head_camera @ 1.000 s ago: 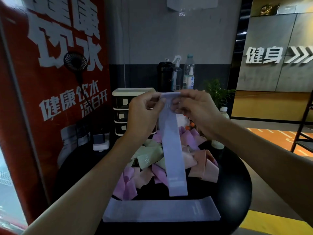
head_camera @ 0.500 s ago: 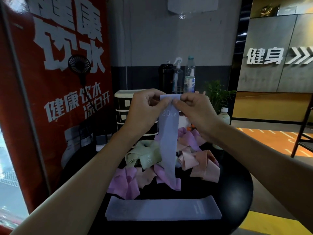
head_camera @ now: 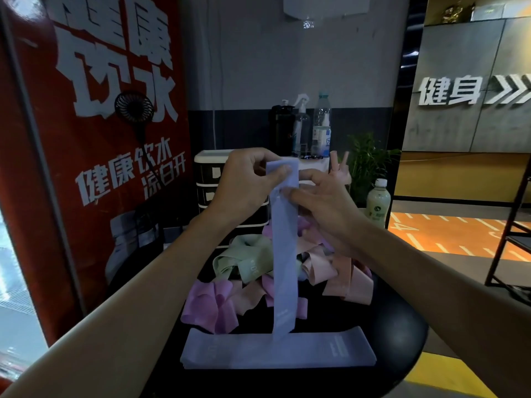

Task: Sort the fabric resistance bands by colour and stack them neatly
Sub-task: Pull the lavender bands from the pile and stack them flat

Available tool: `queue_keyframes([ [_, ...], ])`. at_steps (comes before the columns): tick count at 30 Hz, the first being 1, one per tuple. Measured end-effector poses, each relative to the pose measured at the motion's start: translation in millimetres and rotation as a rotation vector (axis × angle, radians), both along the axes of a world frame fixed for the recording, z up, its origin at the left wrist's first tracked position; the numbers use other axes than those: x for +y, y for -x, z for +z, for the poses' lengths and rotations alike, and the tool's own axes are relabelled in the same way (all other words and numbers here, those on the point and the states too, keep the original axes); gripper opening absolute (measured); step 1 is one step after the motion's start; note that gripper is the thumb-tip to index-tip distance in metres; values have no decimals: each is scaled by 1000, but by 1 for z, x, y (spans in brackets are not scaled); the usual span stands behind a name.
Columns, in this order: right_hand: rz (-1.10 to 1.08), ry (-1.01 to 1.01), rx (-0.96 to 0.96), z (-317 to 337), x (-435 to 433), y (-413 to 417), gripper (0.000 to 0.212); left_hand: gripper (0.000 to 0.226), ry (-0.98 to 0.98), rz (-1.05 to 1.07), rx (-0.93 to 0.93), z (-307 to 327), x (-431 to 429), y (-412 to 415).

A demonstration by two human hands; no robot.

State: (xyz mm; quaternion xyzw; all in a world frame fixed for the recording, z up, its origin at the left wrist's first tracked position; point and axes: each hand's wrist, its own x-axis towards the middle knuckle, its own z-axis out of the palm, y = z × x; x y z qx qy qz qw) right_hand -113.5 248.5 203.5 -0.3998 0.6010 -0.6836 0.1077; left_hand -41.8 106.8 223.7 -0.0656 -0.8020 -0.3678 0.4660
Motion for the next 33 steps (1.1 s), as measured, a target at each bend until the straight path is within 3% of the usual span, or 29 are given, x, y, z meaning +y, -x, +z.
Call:
queue_keyframes([
  [6,121,-123,-108,-21,1,-1,43,10,-55,56,43,3,-5,-4],
  [12,211,-156,-121,-39,12,-6,35,4,-144,78,54,-6,-22,-14],
  [18,272,-215,-152,-58,30,-5,31,19,-257,191,92,-22,-50,-35],
  [22,270,-239,-189,-74,48,3,44,17,-288,323,83,-40,-67,-51],
  [25,270,-230,-240,-88,63,10,42,14,-364,375,62,-59,-71,-63],
  [31,192,-188,-349,-120,91,26,89,6,-482,443,5,-113,-71,-88],
  [33,139,-180,-370,-129,99,24,83,10,-500,462,-20,-132,-66,-96],
])
